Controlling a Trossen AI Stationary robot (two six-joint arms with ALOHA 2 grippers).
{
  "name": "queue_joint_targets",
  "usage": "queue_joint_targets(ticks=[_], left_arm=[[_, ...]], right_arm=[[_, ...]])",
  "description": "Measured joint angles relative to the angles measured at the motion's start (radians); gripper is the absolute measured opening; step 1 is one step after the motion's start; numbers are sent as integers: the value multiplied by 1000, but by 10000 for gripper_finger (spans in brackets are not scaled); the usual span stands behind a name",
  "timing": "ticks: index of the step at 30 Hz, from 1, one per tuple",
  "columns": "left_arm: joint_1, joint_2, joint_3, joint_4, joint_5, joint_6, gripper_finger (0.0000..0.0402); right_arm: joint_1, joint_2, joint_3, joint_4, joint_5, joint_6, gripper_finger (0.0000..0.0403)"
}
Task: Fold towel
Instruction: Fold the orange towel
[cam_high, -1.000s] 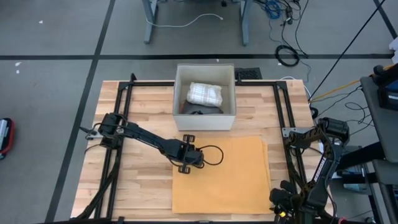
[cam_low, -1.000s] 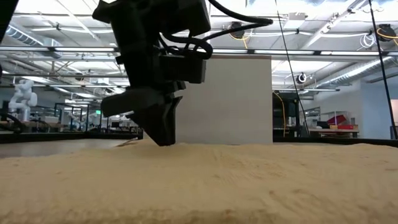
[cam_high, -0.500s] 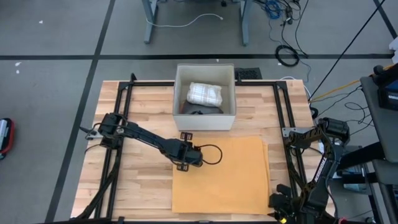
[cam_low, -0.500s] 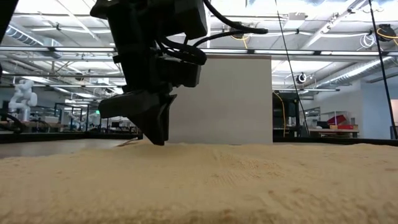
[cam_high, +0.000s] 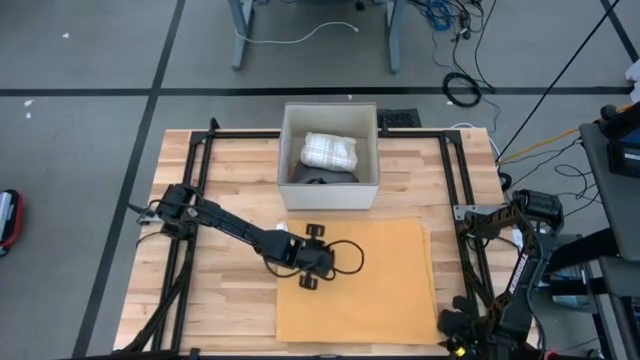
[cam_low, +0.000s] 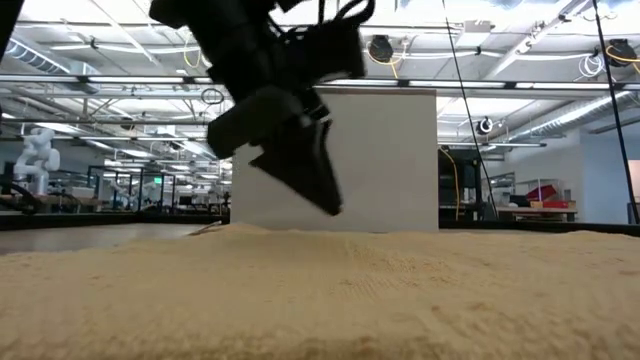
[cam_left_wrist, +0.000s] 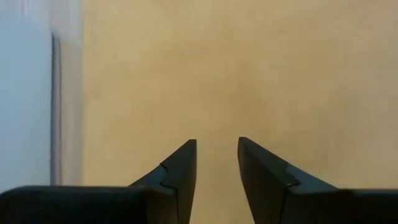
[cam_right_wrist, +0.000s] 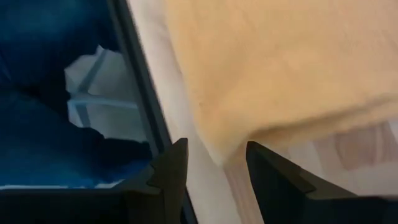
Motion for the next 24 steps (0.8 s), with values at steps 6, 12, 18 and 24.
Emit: queue_joint_targets(ticks=[6, 12, 18, 24], left_arm=[[13, 6, 1, 202, 77, 40, 125], [43, 57, 1, 299, 213, 41, 125], [50, 117, 1, 379, 247, 53, 125], [55, 169, 1, 472, 304, 69, 125]], right_arm=[[-5, 0, 17, 33, 148, -98, 153], [-19, 34, 18, 43, 161, -157, 153], [-19, 110, 18, 54, 124, -175, 153], [-32, 182, 23, 48, 59, -123, 143]])
